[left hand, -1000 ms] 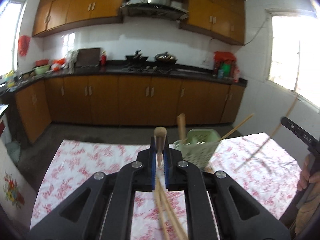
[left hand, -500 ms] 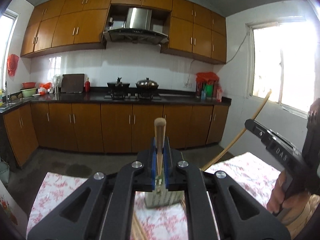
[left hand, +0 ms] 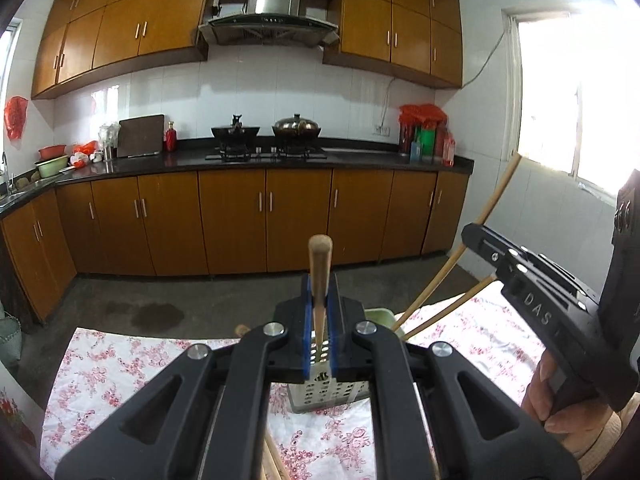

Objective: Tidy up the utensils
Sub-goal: 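Raise both chopsticks upright and drop them into the green holder, opening both grippers, then return to the cloth and grasp a third chopstick with each gripper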

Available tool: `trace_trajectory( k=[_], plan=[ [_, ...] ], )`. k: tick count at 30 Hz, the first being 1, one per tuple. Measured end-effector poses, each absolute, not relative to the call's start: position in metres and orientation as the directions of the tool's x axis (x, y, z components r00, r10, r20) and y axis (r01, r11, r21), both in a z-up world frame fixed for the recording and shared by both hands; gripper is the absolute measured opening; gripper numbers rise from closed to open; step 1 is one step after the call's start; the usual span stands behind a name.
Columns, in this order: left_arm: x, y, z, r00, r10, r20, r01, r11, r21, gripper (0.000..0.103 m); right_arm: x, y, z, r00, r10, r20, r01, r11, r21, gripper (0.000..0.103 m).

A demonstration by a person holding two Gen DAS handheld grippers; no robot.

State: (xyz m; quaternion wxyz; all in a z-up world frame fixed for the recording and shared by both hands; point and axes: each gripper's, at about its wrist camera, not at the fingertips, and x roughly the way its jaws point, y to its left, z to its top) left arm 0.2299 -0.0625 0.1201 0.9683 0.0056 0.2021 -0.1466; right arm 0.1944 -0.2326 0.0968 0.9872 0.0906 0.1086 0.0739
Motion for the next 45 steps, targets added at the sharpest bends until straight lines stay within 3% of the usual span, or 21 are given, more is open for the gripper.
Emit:
trace_trajectory(
  k=[8,11,12,24,28,31,34,39,45],
  plan=[
    [0.241,-0.063,0.105,0.857,-0.284,-0.430,0.285,0.956,-0.064,0.008,0.194,-0.230,0.092,0.948,0.193,-0.252,-0.141,0.968,0.209,0.010],
    [0.240,-0.061,0.106,0.857,-0.288,-0.428,0.282,0.956,-0.078,0.009,0.190,-0.231,0.098,0.949,0.196,-0.248,-0.144,0.967,0.212,0.030],
    [0.239,-0.059,0.107,0.857,-0.289,-0.426,0.282,0.956,-0.082,0.009,0.189,-0.231,0.099,0.950,0.194,-0.243,-0.143,0.967,0.211,0.032],
    [0.183,-0.012,0.133,0.911,-0.273,-0.309,0.245,0.961,-0.127,0.021,0.133,-0.255,0.122,0.977,0.122,-0.178,-0.087,0.977,0.193,0.033],
    [0.158,0.010,0.114,0.920,-0.203,-0.336,0.178,0.978,-0.104,0.030,0.126,-0.273,0.083,0.945,0.067,-0.320,-0.009,0.984,0.179,0.033],
    [0.155,0.026,0.071,0.883,-0.142,-0.446,0.120,0.990,-0.078,0.030,0.138,-0.278,0.029,0.858,0.081,-0.507,0.016,0.983,0.184,0.033],
    [0.161,0.036,0.018,0.802,-0.122,-0.584,0.084,0.992,-0.091,0.029,0.148,-0.269,-0.029,0.738,0.150,-0.657,-0.006,0.976,0.216,0.020],
    [0.162,0.042,-0.045,0.692,-0.149,-0.706,0.078,0.988,-0.133,0.023,0.152,-0.242,-0.075,0.647,0.195,-0.737,-0.046,0.975,0.218,0.019],
    [0.164,0.031,-0.077,0.636,-0.176,-0.751,0.094,0.984,-0.151,0.022,0.162,-0.228,-0.096,0.602,0.183,-0.777,-0.058,0.981,0.187,0.019]
  ],
)
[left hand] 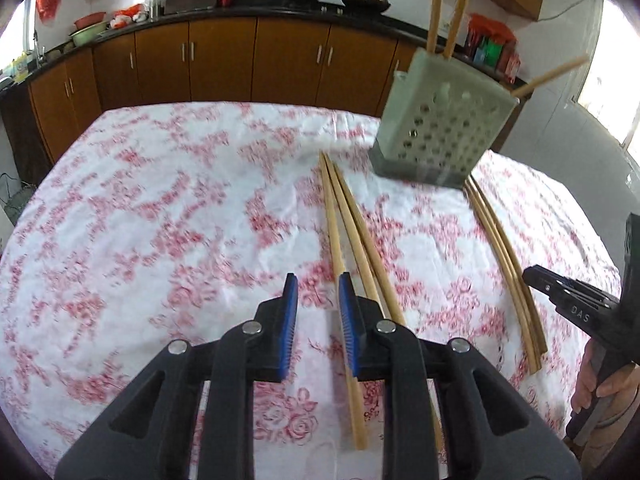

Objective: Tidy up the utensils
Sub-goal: 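Return to the cloth and grasp a third chopstick with each gripper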

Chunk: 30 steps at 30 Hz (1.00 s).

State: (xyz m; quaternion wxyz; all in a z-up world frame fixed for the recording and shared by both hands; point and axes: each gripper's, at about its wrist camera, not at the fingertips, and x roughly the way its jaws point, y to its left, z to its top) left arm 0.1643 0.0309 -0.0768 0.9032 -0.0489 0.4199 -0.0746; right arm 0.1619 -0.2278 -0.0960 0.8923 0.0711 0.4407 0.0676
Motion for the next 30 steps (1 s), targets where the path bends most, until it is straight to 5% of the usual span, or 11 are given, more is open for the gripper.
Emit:
trace_trajectory(
  k=[3,16,30],
  plan=[
    [0.162,0.020,-0.082,0.625,-0.187,-0.758,0.116,0.982,-0.147,0.021,0.161,-0.226,-0.101,0.607,0.151,-0.780,-0.053,0.987,0.150,0.008],
    [0.175,0.001,-0.102,0.591,-0.112,-0.799,0.126,0.991,-0.046,0.010,0.157,-0.250,-0.101,0.614,0.126,-0.779,0.005,0.987,0.164,0.008],
    [0.206,0.067,-0.101,0.609,-0.009,-0.793,-0.027,0.999,-0.032,0.010,0.171,-0.278,-0.103,0.633,0.015,-0.774,0.097,0.991,0.098,0.008]
  ],
)
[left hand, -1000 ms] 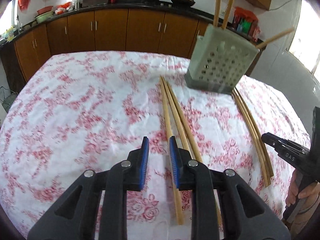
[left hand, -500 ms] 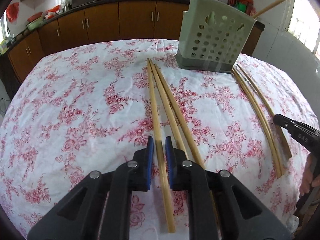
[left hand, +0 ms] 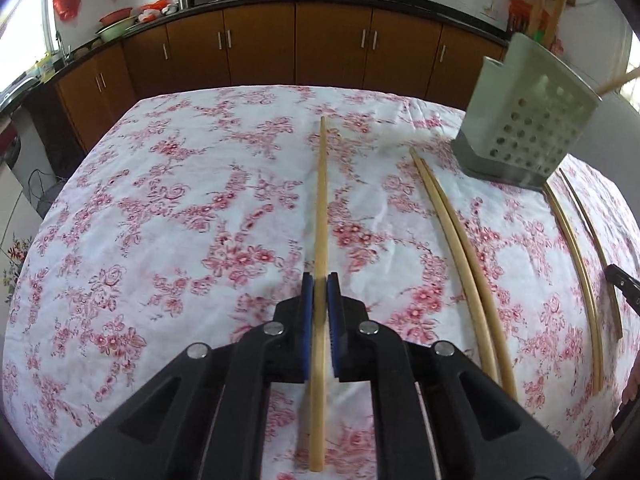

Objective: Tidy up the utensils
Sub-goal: 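Return to the cloth and grasp a third chopstick with each gripper, then hold the grasped chopsticks against the cloth with both grippers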

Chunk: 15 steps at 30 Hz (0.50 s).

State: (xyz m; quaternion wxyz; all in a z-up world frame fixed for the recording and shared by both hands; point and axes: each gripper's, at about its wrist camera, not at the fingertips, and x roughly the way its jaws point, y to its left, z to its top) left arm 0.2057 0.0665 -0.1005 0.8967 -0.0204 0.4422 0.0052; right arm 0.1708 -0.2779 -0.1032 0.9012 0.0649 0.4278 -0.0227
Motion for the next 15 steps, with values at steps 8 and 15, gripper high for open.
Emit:
trace_trajectory(
  k=[8,15],
  plan=[
    [0.2033,0.0696,-0.1020,0.623,-0.008,-0.783,-0.025,0.999,-0.030,0.010,0.1719,-0.2765,-0.1039,0.634,0.003,-0.773,0.097,0.992,0.083,0.008],
    [0.2007,0.0692,-0.1022,0.623,-0.016,-0.782,-0.027,0.999,-0.041,0.010,0.1709,-0.2766,-0.1039,0.634,0.008,-0.773,0.095,0.991,0.089,0.009]
  ],
)
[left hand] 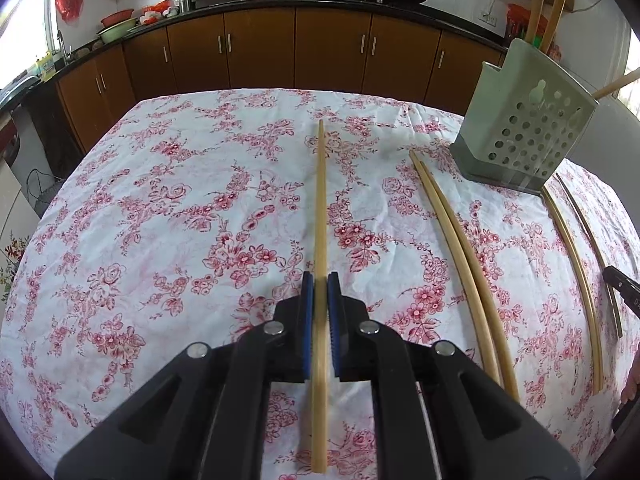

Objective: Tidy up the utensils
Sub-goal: 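Hold the grasped chopsticks against the cloth with both grippers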

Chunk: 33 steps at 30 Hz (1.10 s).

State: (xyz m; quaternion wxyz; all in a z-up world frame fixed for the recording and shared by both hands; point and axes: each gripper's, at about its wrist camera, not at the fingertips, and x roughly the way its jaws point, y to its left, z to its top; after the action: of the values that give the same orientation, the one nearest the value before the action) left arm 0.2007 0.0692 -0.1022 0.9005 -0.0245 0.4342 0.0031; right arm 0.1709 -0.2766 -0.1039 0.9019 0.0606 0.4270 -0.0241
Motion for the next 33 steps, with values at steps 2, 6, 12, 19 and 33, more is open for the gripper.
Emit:
trace_trajectory(
  k=[2,6,12,19,33],
  plan=[
    [0.2007,0.0699,-0.1022,0.623,-0.021,-0.782,-0.027,0.999,-0.048,0.010,0.1706,-0.2774,-0.1038,0.634,0.009,-0.773,0.095,0.991,0.090,0.009],
    [0.1993,0.0731,-0.1011,0.623,-0.032,-0.781,-0.027,0.998,-0.063,0.010,0.1703,-0.2768,-0.1036,0.635,0.009,-0.773,0.096,0.991,0.090,0.009],
    [0.1992,0.0724,-0.1005,0.623,-0.036,-0.781,-0.028,0.997,-0.068,0.010,0.1706,-0.2771,-0.1037,0.635,0.009,-0.773,0.096,0.991,0.090,0.009],
    [0.1996,0.0716,-0.1003,0.623,-0.037,-0.781,-0.029,0.997,-0.070,0.010,0.1708,-0.2766,-0.1038,0.636,0.008,-0.772,0.097,0.991,0.089,0.009],
    [0.1994,0.0719,-0.1007,0.623,-0.037,-0.781,-0.029,0.997,-0.070,0.010,0.1709,-0.2768,-0.1038,0.636,0.007,-0.772,0.098,0.991,0.090,0.009]
  ],
)
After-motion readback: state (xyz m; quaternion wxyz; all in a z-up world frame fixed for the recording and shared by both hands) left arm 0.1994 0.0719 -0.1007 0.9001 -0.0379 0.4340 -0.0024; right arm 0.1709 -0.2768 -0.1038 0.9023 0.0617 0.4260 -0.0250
